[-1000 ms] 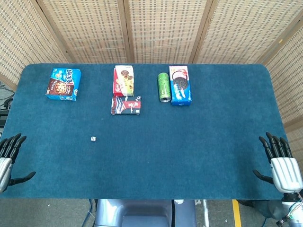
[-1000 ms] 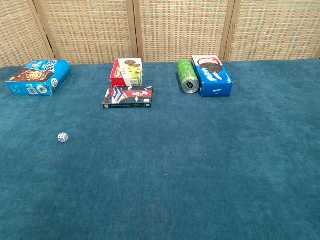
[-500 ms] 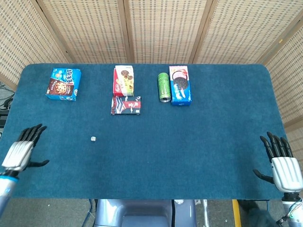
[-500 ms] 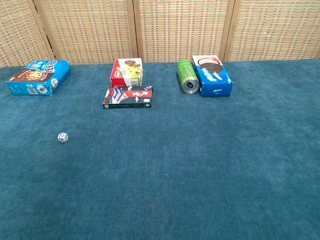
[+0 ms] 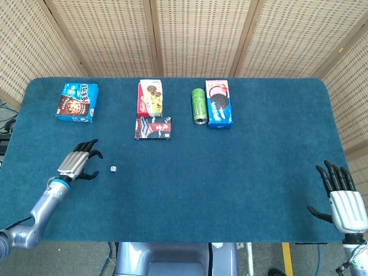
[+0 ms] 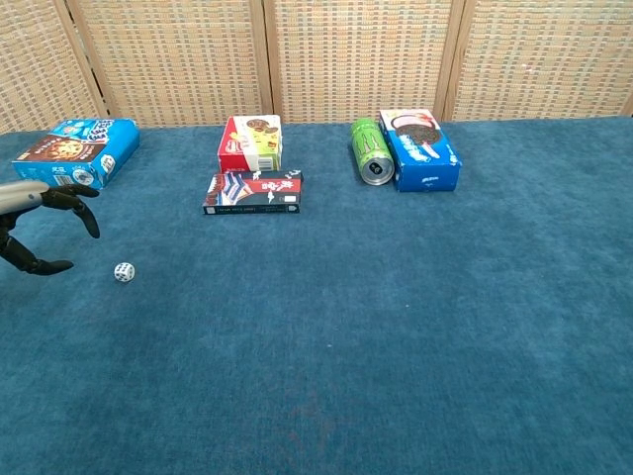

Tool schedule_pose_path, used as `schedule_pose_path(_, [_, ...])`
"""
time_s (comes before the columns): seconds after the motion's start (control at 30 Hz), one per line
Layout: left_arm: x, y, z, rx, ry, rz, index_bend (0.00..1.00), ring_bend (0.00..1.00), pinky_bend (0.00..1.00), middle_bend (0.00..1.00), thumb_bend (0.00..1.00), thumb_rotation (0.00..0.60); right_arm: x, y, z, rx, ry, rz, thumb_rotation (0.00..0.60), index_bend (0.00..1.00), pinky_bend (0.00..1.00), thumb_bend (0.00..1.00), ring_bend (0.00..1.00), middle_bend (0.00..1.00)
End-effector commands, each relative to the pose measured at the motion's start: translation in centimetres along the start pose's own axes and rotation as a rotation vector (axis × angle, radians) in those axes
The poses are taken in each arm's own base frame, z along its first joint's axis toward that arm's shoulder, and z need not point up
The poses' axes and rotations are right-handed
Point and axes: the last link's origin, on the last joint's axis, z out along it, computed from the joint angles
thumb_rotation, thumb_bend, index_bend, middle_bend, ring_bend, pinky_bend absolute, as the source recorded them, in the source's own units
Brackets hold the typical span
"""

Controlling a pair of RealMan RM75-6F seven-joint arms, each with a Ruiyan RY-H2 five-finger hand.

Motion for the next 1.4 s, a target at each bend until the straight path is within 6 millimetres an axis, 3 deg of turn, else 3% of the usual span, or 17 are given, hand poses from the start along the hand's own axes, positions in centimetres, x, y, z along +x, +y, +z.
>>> schedule_pose_path(0.03, [-0.3, 1.2, 0.6, -0.013, 0.0, 0.015, 0.34, 0.0, 0.0, 0.0, 0.35, 0.6, 0.0, 0.0, 0.0, -0.001, -0.001, 0.001, 0.6, 0.02, 0.0, 0.0, 0.0, 0.0])
schedule_pose_path(0.3, [-0.8, 2.8, 0.8, -0.035, 0.008, 0.055, 0.35, 0.0, 0.0, 0.0, 0.34, 0.6, 0.0, 0.1, 0.0, -0.001, -0.003, 0.004, 0.6, 0.02, 0.0, 0.0, 0.0, 0.0])
schedule_pose_path(0.7, [-3.4, 4.2, 1.7, -0.015, 0.0, 0.092, 0.38, 0.0, 0.0, 0.0, 0.35, 0.6, 0.0, 0.1, 0.0, -0.002, -0.005, 0.007, 0.6, 0.02, 0.0, 0.0, 0.0, 0.0])
schedule_pose_path(0.9, [-3.6, 4.4, 2.1, -0.01, 0.002, 0.097, 0.41, 0.0, 0.0, 0.0, 0.35, 0.6, 0.0, 0.1, 0.0, -0.005, -0.007, 0.01, 0.6, 0.02, 0.0, 0.0, 0.0, 0.0])
schedule_pose_path(1.2, [-3.5, 4.6, 2.3, 0.009, 0.027, 0.119, 0.53, 0.0, 0.0, 0.0, 0.35, 0.6, 0.0, 0.2, 0.1, -0.009, -0.007, 0.012, 0.6, 0.02, 0.0, 0.0, 0.0, 0.0])
schedule_pose_path(1.4, [-3.0, 4.8, 2.2, 0.016, 0.044, 0.12, 0.55, 0.0, 0.0, 0.0, 0.35, 0.6, 0.0, 0.2, 0.1, -0.01, -0.005, 0.013, 0.6, 0.02, 0.0, 0.0, 0.0, 0.0])
